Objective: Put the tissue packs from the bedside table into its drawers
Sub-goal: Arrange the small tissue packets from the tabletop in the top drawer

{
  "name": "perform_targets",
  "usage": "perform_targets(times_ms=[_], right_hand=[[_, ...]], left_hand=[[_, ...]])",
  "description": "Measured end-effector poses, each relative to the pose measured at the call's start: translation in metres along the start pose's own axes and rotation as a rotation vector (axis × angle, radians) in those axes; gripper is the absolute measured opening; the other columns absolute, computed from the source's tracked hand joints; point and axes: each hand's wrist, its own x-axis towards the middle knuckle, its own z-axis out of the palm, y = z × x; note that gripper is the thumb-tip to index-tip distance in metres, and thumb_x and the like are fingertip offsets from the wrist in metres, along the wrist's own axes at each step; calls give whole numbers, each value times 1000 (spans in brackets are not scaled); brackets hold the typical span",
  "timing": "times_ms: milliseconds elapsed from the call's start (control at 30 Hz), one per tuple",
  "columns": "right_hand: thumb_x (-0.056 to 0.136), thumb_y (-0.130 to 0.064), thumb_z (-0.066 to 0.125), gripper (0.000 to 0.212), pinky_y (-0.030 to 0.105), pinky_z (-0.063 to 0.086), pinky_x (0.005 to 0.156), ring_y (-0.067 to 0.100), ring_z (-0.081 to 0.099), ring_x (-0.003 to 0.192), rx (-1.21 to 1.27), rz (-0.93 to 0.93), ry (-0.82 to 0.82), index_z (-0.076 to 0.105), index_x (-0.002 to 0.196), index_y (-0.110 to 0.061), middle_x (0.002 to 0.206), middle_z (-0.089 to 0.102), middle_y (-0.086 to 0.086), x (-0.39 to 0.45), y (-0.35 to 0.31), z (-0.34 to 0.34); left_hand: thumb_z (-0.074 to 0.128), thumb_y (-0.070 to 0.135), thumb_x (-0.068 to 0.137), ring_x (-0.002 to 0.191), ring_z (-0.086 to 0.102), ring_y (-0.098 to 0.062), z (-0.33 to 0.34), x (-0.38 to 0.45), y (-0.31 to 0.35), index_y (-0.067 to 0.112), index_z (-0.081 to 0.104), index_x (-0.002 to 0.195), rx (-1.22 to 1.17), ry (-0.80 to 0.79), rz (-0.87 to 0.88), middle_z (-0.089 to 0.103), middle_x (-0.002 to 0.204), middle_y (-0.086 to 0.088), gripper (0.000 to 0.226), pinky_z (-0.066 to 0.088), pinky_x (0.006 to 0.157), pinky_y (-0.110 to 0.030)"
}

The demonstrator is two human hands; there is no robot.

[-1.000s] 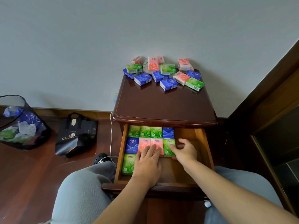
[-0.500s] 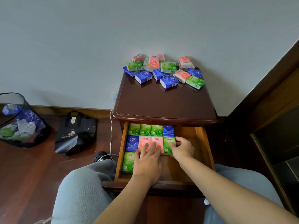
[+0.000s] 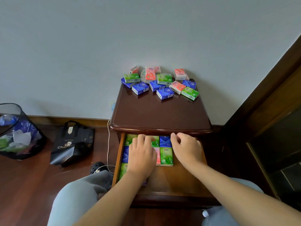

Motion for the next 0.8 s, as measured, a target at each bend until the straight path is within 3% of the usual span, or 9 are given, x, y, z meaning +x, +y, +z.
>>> perform_targets(times_ms=[100,167,233,300,433,567,700,800], right_hand=[[106,-44,48,34,33,46,74,10,56,77,118,-304,76,58,80,-25,79,57,-12,27,-14,-16],[102,-41,54,16,25,45,78,8,53,96,208,-356,74,62,101,-27,103,57,-11,46,-24,-15],[99,-42,58,30,25,42,90,12,45,115,235,-303,15,58,126,-29,128,49,-7,63,-29,-3],[99,-41,61,46,32,41,100,20,40,124,196,-200,-64,52,142,-28,141,40,-1,78,-31,12],[98,-36,66,53,41,44,105,34,47,126,27,-179,22,54,146,-17,149,42,10,111,-36,32],[95,-42,67,72,46,47,102,38,49,123,-36,-157,106,38,156,-18,158,29,17,147,-47,45],[93,-52,62,78,47,49,99,37,47,121,-93,-141,167,30,160,-27,161,25,16,164,-52,53],[93,-54,58,70,48,49,102,36,42,128,-103,-153,162,38,156,-30,164,20,14,166,-50,59]], left_hand=[[56,19,95,114,52,-19,-16,35,-2,22,56,132,-27,131,14,54,129,1,36,46,95,-34],[50,22,101,134,46,-25,-20,56,-8,18,49,146,1,77,-15,50,147,-4,45,40,109,-39],[37,32,108,154,25,-25,-19,73,-17,19,30,160,92,-66,-52,29,166,-6,54,23,125,-42],[27,39,111,159,8,-24,-16,85,-27,23,14,165,157,-163,-65,12,173,-5,58,10,129,-45],[16,44,110,160,-3,-23,-8,106,-41,28,-1,166,214,-217,-54,-2,175,-4,60,4,130,-46],[9,55,106,160,-11,-23,1,137,-50,28,-14,163,281,-234,-65,-13,174,-5,68,-2,129,-48],[14,60,103,159,-19,-23,9,175,-57,23,-22,162,271,-105,-66,-22,172,-6,78,-3,129,-52],[20,61,101,158,-22,-23,14,202,-58,21,-21,162,254,-29,-42,-24,171,-7,84,-4,129,-54]])
